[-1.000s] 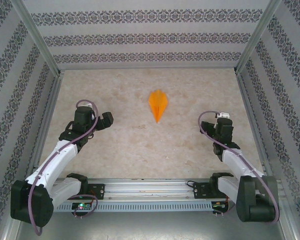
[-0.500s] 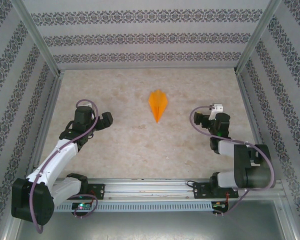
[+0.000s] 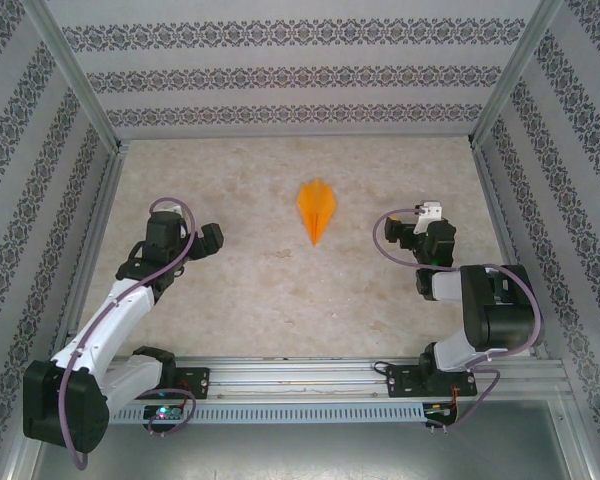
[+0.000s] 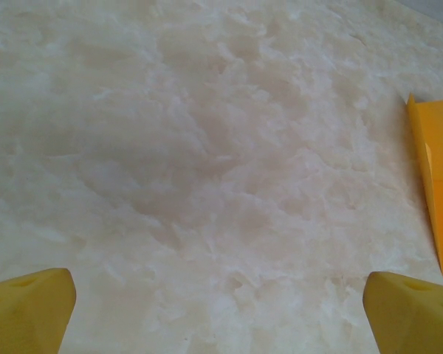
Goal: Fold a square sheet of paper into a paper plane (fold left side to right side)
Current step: Reset both arms
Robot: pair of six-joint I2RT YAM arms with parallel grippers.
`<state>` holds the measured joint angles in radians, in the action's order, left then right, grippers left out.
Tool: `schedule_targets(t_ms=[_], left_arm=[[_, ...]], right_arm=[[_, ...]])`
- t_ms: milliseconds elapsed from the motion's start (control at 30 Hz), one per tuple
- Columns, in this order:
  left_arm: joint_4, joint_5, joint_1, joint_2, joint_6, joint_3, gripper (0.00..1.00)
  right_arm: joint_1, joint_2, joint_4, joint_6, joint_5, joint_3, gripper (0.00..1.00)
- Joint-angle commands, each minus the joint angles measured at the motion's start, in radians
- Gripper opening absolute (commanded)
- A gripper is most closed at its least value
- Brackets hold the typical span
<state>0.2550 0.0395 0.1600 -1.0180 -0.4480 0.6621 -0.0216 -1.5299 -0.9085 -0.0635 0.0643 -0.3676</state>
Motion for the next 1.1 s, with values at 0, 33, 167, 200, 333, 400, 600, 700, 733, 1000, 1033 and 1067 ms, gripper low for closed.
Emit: schedule_targets(t_ms=[0, 33, 167, 200, 333, 400, 600, 700, 733, 1000, 1033, 1067], left_arm=[[0.046, -0.034, -0.026, 0.023, 0.066, 0.054, 1.0], [0.055, -0.046, -0.029, 0.027, 0.082, 0.063, 1.0], [0.096, -0.101, -0.046, 0.031, 0.141, 0.095, 1.0], [0.102, -0.112, -0.053, 0.032, 0.158, 0.099, 1.0], [0.061, -0.161, -0.07, 0.047, 0.239, 0.074, 1.0], [0.029, -0.182, -0.086, 0.048, 0.263, 0.05, 1.0], [-0.1, -0.185, -0.127, -0.004, 0.314, -0.03, 1.0], [-0.152, -0.182, -0.136, -0.051, 0.327, -0.056, 1.0], [-0.172, -0.174, -0.138, -0.066, 0.332, -0.064, 1.0], [-0.323, -0.1, -0.161, -0.163, 0.378, -0.107, 1.0], [-0.347, -0.089, -0.163, -0.171, 0.382, -0.114, 1.0], [-0.365, -0.079, -0.165, -0.178, 0.385, -0.119, 1.0]], right_arm=[[0.01, 0.005, -0.02, 0.02, -0.023, -0.014, 0.98], [0.01, 0.005, -0.023, 0.019, -0.024, -0.013, 0.98], [0.011, 0.005, -0.023, 0.02, -0.025, -0.011, 0.98], [0.011, 0.006, -0.023, 0.02, -0.024, -0.011, 0.98], [0.011, 0.005, -0.024, 0.02, -0.024, -0.011, 0.98], [0.01, 0.007, -0.023, 0.02, -0.024, -0.011, 0.98], [0.01, 0.005, -0.024, 0.02, -0.024, -0.011, 0.98], [0.011, 0.005, -0.023, 0.02, -0.024, -0.011, 0.98], [0.011, 0.006, -0.023, 0.02, -0.024, -0.012, 0.98], [0.011, 0.005, -0.023, 0.02, -0.025, -0.013, 0.98], [0.011, 0.005, -0.023, 0.02, -0.025, -0.013, 0.98], [0.012, 0.005, -0.023, 0.019, -0.025, -0.013, 0.98]])
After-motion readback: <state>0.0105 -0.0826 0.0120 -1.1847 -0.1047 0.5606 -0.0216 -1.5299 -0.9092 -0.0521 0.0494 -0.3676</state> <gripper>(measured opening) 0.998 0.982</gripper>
